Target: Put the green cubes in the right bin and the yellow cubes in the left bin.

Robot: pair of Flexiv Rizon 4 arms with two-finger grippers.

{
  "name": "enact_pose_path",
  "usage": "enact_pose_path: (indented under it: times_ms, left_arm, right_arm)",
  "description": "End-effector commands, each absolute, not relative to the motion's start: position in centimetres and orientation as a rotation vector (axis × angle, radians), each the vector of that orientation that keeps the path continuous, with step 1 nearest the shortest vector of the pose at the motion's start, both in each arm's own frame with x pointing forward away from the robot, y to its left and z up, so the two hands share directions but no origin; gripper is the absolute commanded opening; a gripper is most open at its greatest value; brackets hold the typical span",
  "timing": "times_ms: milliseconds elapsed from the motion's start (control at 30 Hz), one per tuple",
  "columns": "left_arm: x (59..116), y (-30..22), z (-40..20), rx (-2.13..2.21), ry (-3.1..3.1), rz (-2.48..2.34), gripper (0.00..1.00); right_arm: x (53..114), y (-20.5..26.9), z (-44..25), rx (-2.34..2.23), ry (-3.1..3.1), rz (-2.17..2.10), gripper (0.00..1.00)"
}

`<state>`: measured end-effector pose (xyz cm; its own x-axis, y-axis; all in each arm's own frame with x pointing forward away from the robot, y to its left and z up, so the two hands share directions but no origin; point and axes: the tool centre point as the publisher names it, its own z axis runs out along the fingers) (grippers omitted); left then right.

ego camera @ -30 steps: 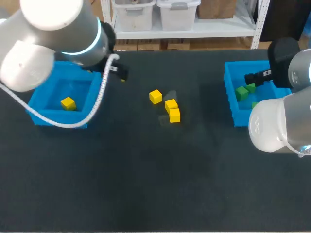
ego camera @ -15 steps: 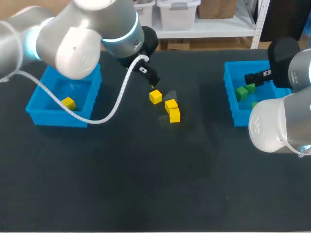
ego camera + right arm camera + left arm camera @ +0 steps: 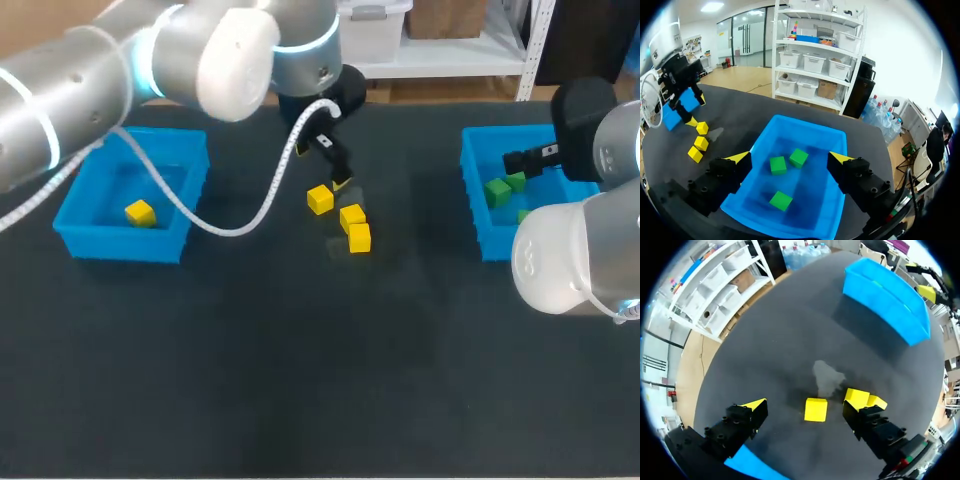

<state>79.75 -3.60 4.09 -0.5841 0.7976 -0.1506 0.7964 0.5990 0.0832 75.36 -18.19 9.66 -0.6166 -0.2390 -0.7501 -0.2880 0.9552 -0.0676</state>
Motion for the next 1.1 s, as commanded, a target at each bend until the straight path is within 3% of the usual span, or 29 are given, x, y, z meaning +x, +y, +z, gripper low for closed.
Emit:
enact_pose_path:
  times_ms: [33,1100]
  left_arm:
    - [79.8,-4.1,3.6,1.37,2.717,0.047,1.0]
    - [78.2,-3.4,-0.8,1.37,2.818,0.042,1.0]
  right_arm:
    - [75.3,-18.3,9.7,-0.37,2.26,0.077,1.0]
    - [75.3,-18.3,9.7,-0.37,2.26,0.077,1.0]
